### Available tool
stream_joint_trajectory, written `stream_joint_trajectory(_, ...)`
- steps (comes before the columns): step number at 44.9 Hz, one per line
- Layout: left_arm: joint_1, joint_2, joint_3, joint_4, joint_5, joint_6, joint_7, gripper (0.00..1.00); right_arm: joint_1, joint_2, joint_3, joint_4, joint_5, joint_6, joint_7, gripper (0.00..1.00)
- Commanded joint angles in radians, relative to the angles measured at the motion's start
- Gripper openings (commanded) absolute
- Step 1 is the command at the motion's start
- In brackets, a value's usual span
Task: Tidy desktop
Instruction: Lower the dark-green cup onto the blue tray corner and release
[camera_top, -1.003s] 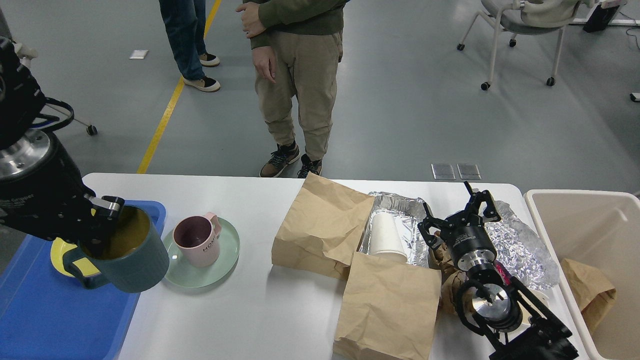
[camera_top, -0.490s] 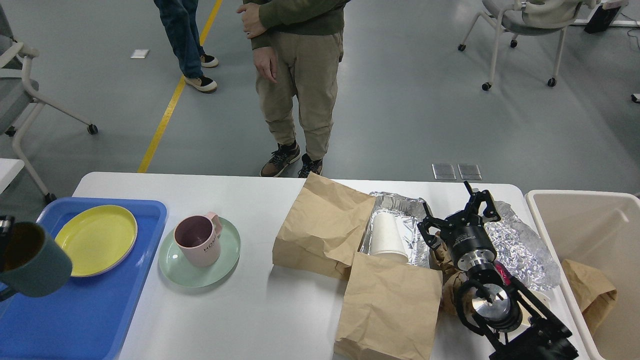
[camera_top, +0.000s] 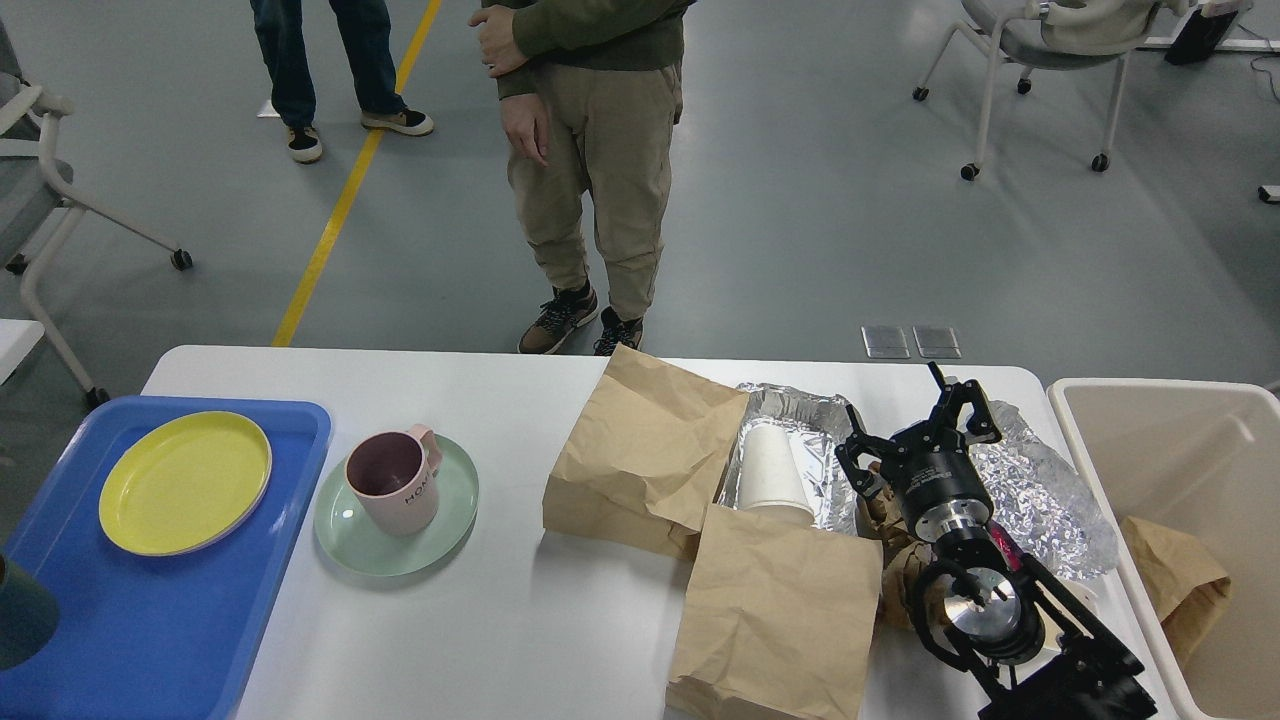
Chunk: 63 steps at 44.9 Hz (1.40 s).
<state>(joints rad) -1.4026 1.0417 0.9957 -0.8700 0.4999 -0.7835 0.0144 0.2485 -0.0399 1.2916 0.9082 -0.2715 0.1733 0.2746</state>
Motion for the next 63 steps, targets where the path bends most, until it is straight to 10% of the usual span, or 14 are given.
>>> stream_joint_trajectory(1, 0.135, -0.018, -0.129, 0.092, 0.012, 0.001, 0.001, 0.0, 0.0, 0.0, 0.0, 0.0, 0.0, 0.0, 0.0, 1.0)
stream_joint_trajectory(35, 0.39, -0.109, -0.33, 0.217, 0.009, 0.112, 0.002, 0.04, 0.0, 0.0, 0.0, 0.0, 0.0, 0.0, 0.0, 1.0)
stream_joint_trajectory(53, 0.39, -0.106, -0.321, 0.217, -0.035, 0.129, 0.001, 0.79, 0.0, 0.0, 0.0, 0.0, 0.0, 0.0, 0.0, 1.0)
stream_joint_trajectory(63, 0.383, -0.1, -0.318, 0.217, -0.049, 0.124, 0.01, 0.87, 0.0, 0.0, 0.0, 0.0, 0.0, 0.0, 0.0, 1.0)
